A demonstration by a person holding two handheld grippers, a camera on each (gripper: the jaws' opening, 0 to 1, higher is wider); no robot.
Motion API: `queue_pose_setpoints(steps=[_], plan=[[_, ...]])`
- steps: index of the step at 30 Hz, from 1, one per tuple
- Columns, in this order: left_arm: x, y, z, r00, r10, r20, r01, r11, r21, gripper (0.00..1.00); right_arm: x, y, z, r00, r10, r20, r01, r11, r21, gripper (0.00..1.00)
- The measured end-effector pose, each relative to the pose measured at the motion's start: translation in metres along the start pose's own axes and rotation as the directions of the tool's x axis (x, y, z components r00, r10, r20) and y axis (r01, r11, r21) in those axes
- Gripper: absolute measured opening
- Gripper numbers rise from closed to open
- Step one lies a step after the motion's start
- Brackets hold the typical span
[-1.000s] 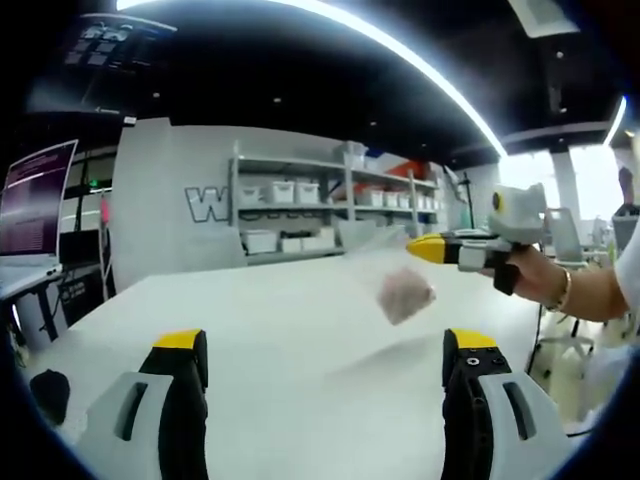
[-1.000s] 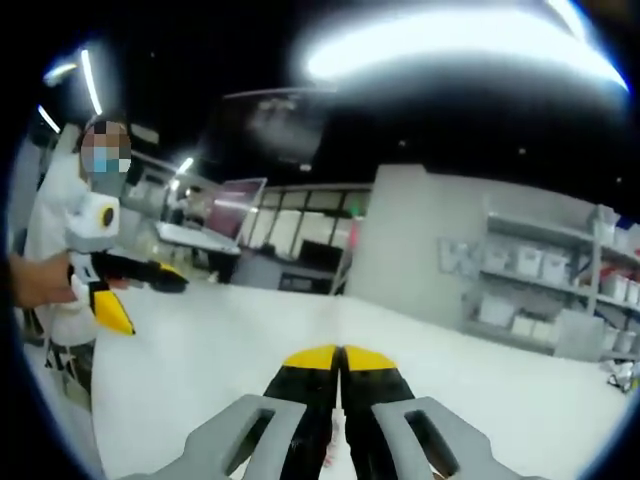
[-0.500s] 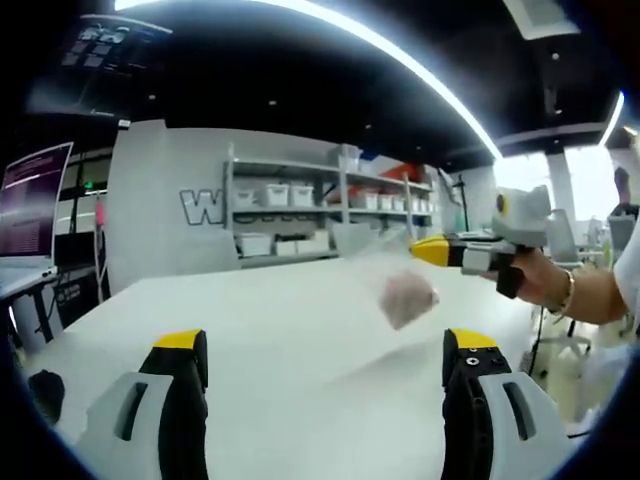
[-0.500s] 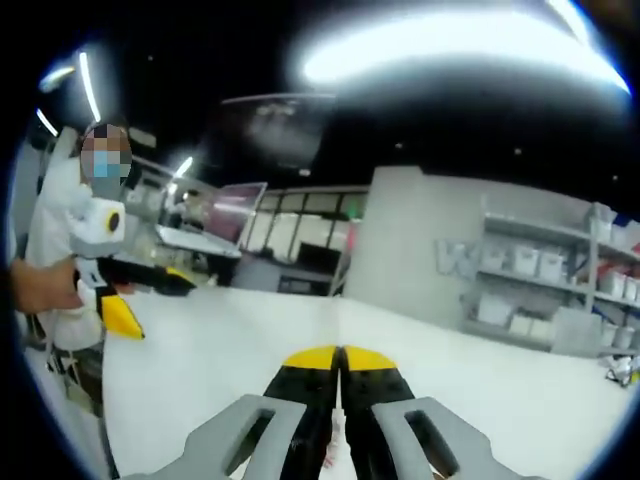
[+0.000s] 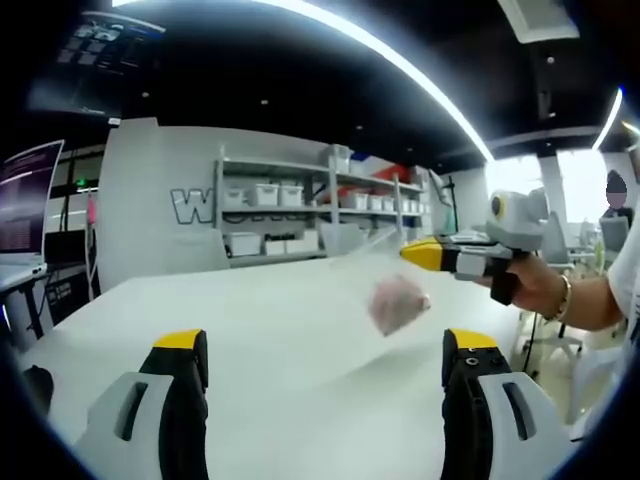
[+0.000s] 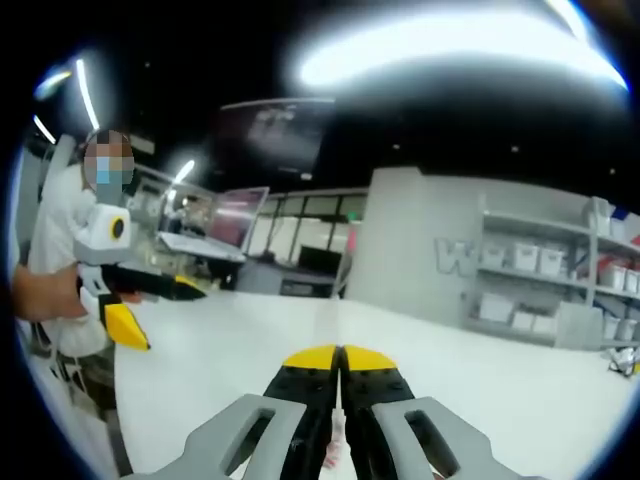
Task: Open the resealable bag by pulling the two sides of the seal apart until the entire bag opening is separated and visibly accessible.
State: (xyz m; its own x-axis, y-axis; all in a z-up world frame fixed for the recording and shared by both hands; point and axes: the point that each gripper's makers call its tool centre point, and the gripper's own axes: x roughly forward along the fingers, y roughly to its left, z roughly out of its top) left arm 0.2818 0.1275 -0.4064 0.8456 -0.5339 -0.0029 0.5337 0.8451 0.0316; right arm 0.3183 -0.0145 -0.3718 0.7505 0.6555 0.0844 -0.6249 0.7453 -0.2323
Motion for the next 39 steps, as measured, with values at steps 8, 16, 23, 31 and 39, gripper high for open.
queue_pose_setpoints(steps=[8, 16, 23, 31, 39], plan=[[0.001, -0.002, -0.001, 1.0, -0.006, 0.0, 0.006, 1.0, 0.001, 0.95, -0.007, 0.007, 0.001, 1.0, 0.004, 0.008, -0.004, 1.0, 0.007, 0.0], [0.003, -0.01, -0.002, 1.0, -0.024, -0.004, 0.024, 1.0, 0.001, 0.95, -0.01, 0.013, -0.004, 1.0, 0.01, 0.006, -0.01, 1.0, 0.022, 0.0], [0.006, -0.02, 0.0, 0.998, -0.059, -0.001, 0.059, 0.998, -0.008, 0.94, -0.013, 0.013, -0.011, 1.0, 0.009, -0.001, -0.009, 0.999, 0.041, 0.0], [0.006, -0.026, 0.002, 0.997, -0.05, -0.056, 0.056, 0.991, 0.121, 0.92, -0.014, 0.014, -0.011, 1.0, 0.012, 0.003, -0.012, 0.999, 0.043, 0.0], [0.009, -0.068, 0.035, 0.988, -0.152, 0.002, 0.148, 0.969, 0.198, 0.86, -0.017, 0.019, -0.008, 1.0, 0.021, 0.015, -0.022, 0.999, 0.049, 0.0]])
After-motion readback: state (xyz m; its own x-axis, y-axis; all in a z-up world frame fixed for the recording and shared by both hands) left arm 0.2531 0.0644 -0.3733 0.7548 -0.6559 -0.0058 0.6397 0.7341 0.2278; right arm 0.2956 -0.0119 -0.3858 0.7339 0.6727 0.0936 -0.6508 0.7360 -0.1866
